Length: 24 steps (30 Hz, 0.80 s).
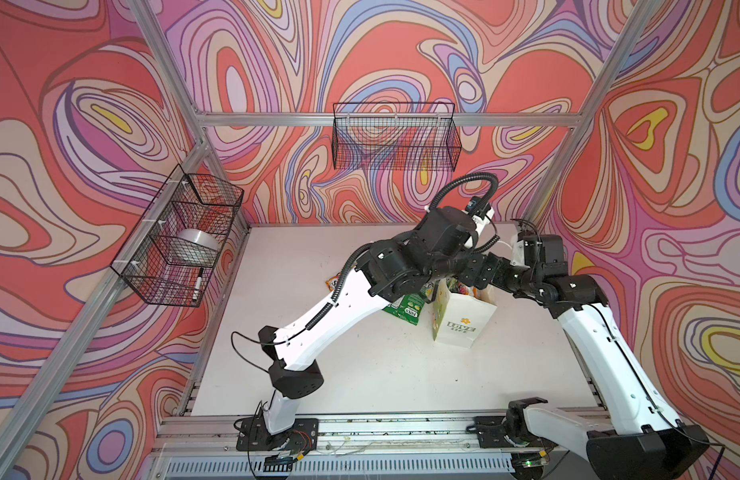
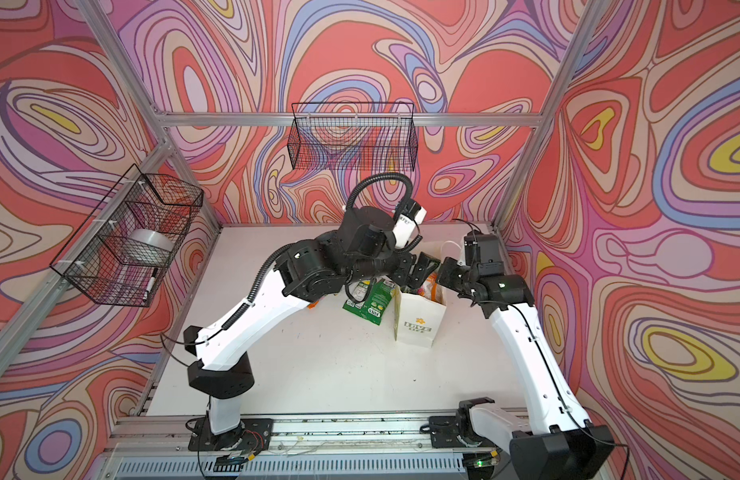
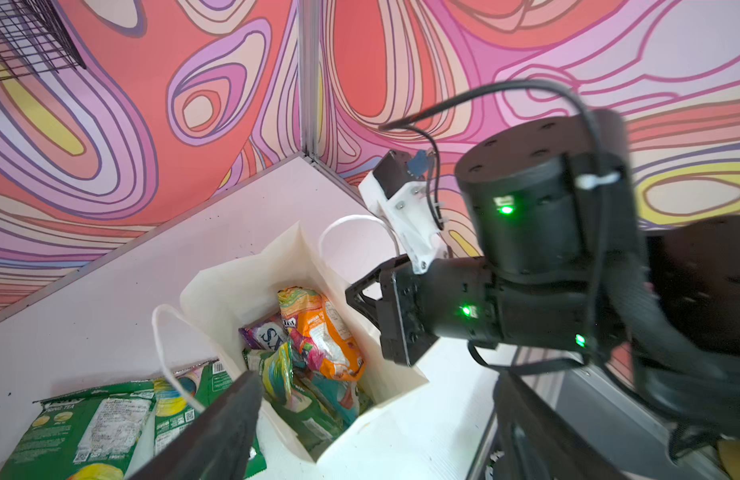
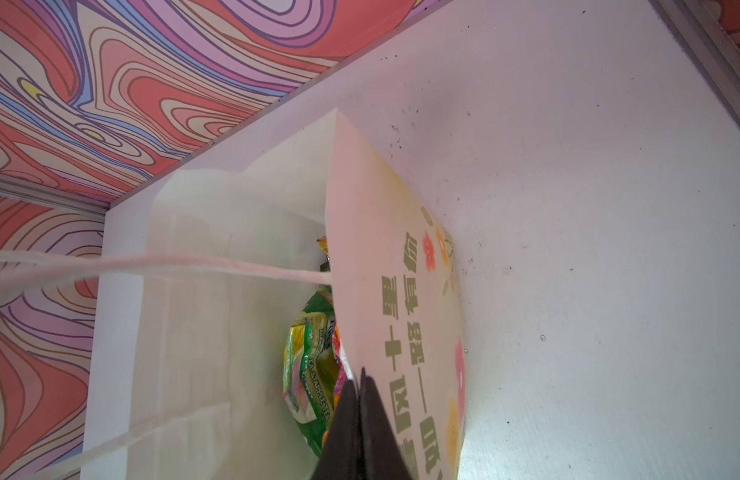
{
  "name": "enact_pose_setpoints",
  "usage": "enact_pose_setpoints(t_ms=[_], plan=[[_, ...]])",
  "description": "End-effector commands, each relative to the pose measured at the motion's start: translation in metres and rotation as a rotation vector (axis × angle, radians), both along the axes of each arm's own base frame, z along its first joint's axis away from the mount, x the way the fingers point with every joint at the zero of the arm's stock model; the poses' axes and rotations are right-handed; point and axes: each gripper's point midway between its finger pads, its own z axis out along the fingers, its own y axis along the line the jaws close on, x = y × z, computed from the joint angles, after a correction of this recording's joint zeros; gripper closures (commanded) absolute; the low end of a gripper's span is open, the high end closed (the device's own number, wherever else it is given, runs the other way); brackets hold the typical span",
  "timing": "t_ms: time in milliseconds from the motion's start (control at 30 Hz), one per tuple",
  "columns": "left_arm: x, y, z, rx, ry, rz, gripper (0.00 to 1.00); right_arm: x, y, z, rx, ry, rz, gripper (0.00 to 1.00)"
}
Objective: Place the snacks into the paper bag
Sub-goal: 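Raise the left gripper out of the paper bag and move toward the green snacks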
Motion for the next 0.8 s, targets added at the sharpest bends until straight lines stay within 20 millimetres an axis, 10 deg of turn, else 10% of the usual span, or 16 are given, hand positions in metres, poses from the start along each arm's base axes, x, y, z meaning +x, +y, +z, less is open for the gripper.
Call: enact_pose_setpoints(t_ms=[0,333,567,767], plan=[[-0.012,0.017,0.022,-0.06,-0.04,-0.026,0.0,0.004,0.001,0.015,-0.003,-0.048,0.005,1.0],[-0.013,0.121,0.004,-0.137,-0.037,0.115,0.0,0.004,-0.001,0.015,-0.017,-0.049,0.001,1.0],[0.009,0.182,-0.102,0.042,0.133,0.31,0.0,0.006,-0.001,0.018,-0.015,-0.074,0.002,1.0],[0.009,0.194,-0.191,0.217,0.274,0.342,0.0,0.009,0.001,0.012,-0.006,-0.074,0.009,1.0]])
